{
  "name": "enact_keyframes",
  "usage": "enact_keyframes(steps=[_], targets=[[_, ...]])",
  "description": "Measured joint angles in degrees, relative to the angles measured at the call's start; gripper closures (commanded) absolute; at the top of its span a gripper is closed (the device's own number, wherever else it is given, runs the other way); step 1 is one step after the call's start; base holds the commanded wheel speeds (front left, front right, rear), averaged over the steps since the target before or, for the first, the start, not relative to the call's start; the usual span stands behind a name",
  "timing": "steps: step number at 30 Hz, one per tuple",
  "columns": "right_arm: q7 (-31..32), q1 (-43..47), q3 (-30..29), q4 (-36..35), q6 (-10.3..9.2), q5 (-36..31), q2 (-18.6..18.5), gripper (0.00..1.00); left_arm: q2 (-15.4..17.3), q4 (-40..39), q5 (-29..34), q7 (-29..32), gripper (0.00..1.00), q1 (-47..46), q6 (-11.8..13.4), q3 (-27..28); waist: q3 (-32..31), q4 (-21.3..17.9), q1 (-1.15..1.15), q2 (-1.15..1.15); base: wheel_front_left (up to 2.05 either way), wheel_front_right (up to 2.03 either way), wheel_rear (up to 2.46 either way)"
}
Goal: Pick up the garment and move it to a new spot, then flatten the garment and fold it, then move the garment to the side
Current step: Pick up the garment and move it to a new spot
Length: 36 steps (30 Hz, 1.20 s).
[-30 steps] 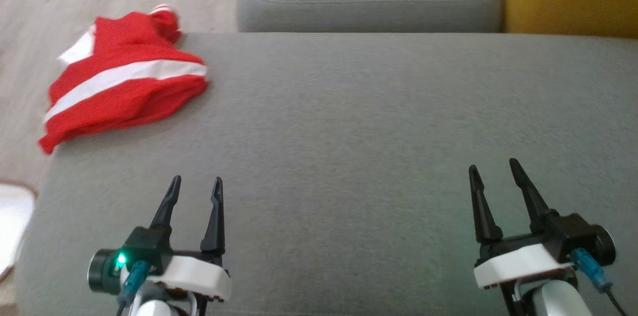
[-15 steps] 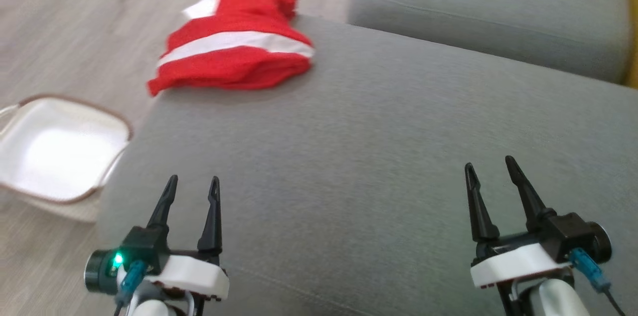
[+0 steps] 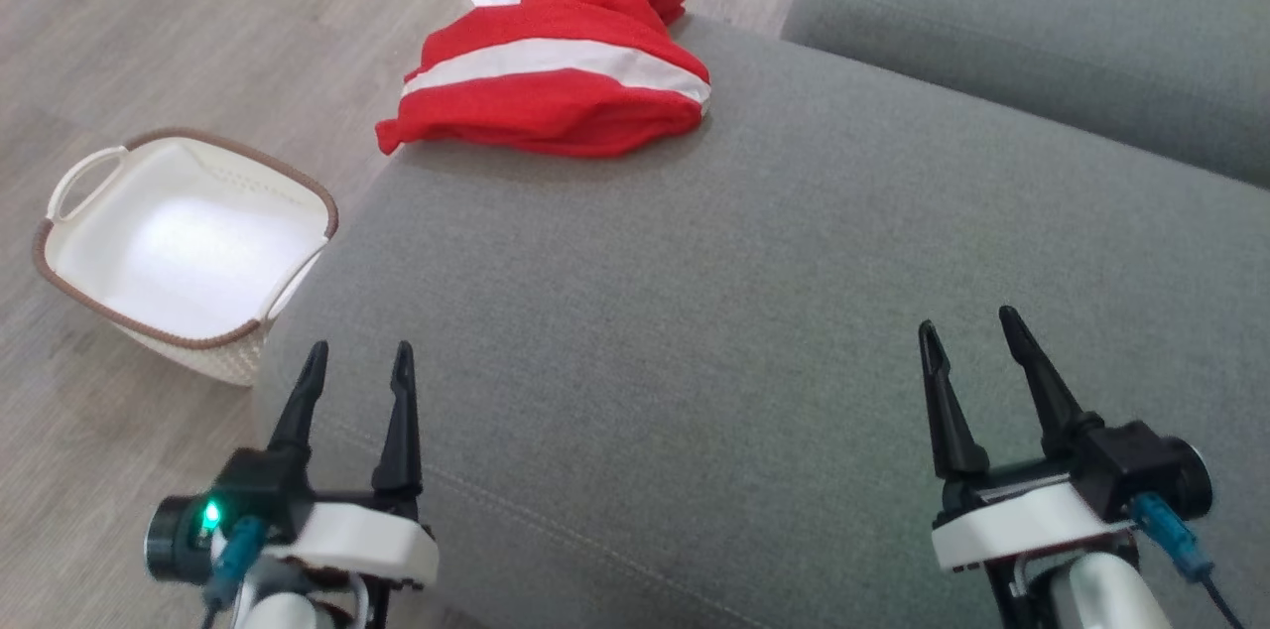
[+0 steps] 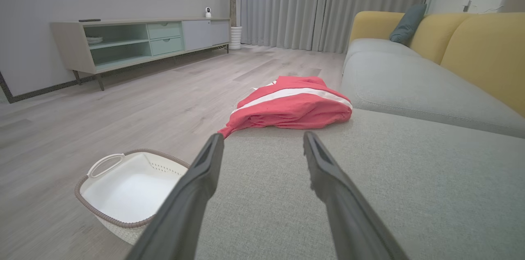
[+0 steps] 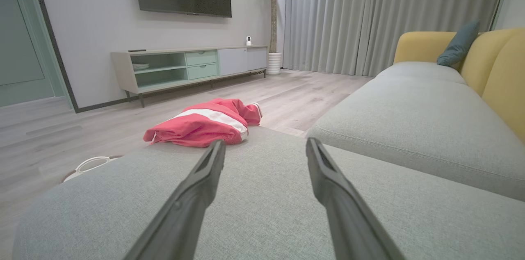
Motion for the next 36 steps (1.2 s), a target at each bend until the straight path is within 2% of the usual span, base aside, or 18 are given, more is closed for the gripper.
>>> enact_keyframes(steps=[4,7,13,15,18,24,30,36], targets=[[0.00,-0.95,-0.47,-0.80,0.00,-0.89,0.00,0.00,0.25,-1.11,-1.29,-0.01,0.00,-0.63,-1.33,1.70,1.94,-0.63,0.00,0.00,0.00,0.00,0.00],[0.00,-3.26,-1.18,-1.70,0.00,-2.40,-0.02,0.00,2.31,-1.13,-1.51,-0.01,0.00,-4.83,-2.42,3.54,4.07,-1.49,0.00,0.00,0.00,0.00,0.00],[-0.02,-8.49,-1.25,-3.18,0.00,-6.11,-0.16,0.00,7.65,2.22,-2.21,0.30,0.00,-23.71,-6.36,5.20,9.75,-4.23,0.01,0.00,0.00,0.00,0.00],[-0.10,-9.77,-1.14,-3.76,0.00,-7.32,-0.20,0.00,9.24,5.12,-2.66,3.14,0.00,-30.11,-7.56,4.61,11.93,-5.34,0.01,0.00,0.00,0.00,0.00],[-0.26,-10.94,-1.10,-4.23,0.00,-8.98,-0.25,0.00,11.44,10.05,-3.22,6.59,0.00,-38.33,-8.94,1.23,15.43,-6.98,0.01,0.00,0.00,0.00,0.00],[-0.26,-12.92,0.74,-4.37,0.00,-11.44,-0.41,0.00,13.66,20.38,-7.00,10.27,0.00,-50.18,-9.47,-7.30,22.05,-10.39,0.02,0.00,0.00,0.00,0.00],[-0.26,-14.89,0.13,-5.88,0.00,-13.40,-0.46,0.00,15.92,29.39,-14.46,12.59,0.00,-53.55,-9.48,-16.01,27.10,-13.80,0.01,0.00,0.00,0.00,0.00],[-0.26,-15.12,-0.40,-7.12,0.00,-14.70,-0.53,0.00,17.91,38.77,-16.63,13.02,0.00,-56.21,-9.48,-19.02,30.81,-15.39,0.01,0.00,0.00,0.00,0.00]])
